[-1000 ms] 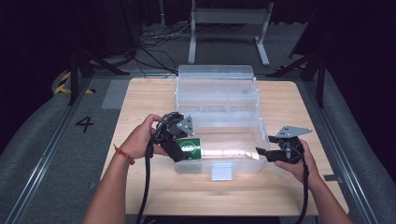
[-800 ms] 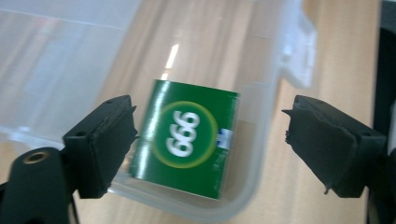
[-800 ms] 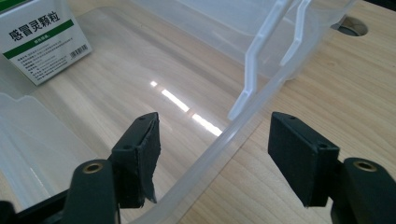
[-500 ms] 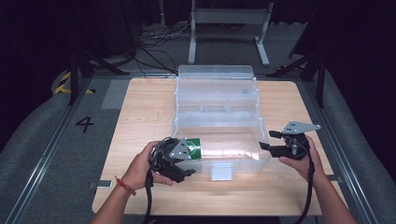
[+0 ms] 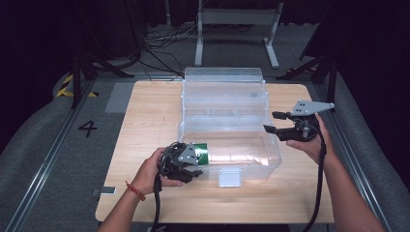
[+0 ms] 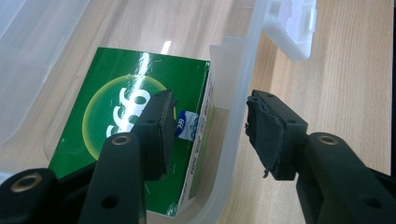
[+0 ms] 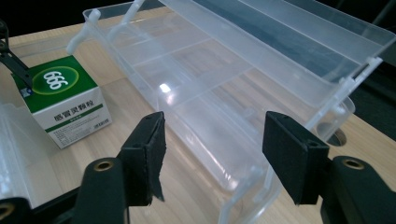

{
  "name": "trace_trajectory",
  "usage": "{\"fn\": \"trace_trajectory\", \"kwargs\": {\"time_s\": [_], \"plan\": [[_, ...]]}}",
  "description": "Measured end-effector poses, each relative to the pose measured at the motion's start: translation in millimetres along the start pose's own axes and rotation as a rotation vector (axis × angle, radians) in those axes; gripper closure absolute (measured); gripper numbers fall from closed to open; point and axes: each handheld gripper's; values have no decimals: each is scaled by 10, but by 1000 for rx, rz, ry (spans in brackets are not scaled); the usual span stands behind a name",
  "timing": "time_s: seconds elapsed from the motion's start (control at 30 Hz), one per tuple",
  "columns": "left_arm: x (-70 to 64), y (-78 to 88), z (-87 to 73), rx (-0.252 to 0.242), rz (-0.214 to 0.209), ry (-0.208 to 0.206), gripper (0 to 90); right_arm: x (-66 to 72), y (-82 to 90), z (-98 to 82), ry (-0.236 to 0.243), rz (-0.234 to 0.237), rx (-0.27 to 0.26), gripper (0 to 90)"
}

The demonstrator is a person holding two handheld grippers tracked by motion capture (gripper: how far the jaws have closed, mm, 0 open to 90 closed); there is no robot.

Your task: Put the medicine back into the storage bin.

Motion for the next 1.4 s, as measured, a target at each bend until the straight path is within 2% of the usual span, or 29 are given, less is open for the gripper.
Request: {"fn": "trace_trajectory", "kwargs": {"time_s": [0.1, 0.13, 0.17, 0.2, 0.27, 0.37, 0.47, 0.5, 0.6, 0.67, 0.73, 0.83, 0.93, 1.03, 1.17, 1.27, 1.37, 1.4], "plan": [[10, 10, 3, 7, -9, 4, 542, -37, -42, 111, 11, -11, 9, 406], [16, 17, 0, 9, -23, 4, 509, -55, -63, 159, 15, -10, 12, 406], [10, 23, -3, 7, -41, -5, 524, -79, -89, 214, 16, -10, 10, 407], [-10, 35, -3, 10, -29, -13, 525, -100, -115, 264, 20, -10, 7, 408], [-36, 51, -6, 0, -61, -22, 481, -142, -170, 343, 19, -10, 4, 408], [-80, 45, 16, 19, -54, -36, 479, -175, -241, 416, 17, -15, 15, 408], [-99, 10, 34, 45, -41, -36, 533, -186, -316, 480, 20, -12, 26, 413], [-99, -2, 32, 48, -54, -36, 564, -184, -337, 495, 21, -12, 23, 422], [-107, -27, 32, 58, -44, -42, 652, -180, -381, 520, 27, -9, 29, 427], [-93, -23, 22, 58, -18, -27, 715, -186, -440, 549, 30, 5, 35, 457], [-62, -17, -1, 45, -22, -12, 788, -201, -480, 577, 42, 8, 52, 460], [-53, -23, -16, 34, -31, -11, 798, -221, -501, 601, 43, 19, 50, 460], [-42, -22, -18, 36, -30, -33, 806, -248, -560, 663, 60, 32, 60, 467], [-13, -28, -36, 22, -55, -41, 813, -256, -620, 696, 75, 45, 77, 469], [-2, -25, -46, 20, -61, -57, 818, -287, -692, 734, 71, 52, 98, 469], [18, -17, -69, 20, -70, -68, 820, -295, -748, 800, 104, 72, 122, 495], [44, -7, -104, 13, -80, -67, 820, -315, -686, 862, 96, 73, 72, 507], [50, -7, -116, 8, -78, -66, 819, -325, -687, 871, 95, 71, 73, 507]]}}
Point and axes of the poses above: each handheld gripper's, and its own axes: y roughly backward along the jaws, z roughly out of its top, x roughly to its left, and after that the axes turned 11 degrees about x, right-handed
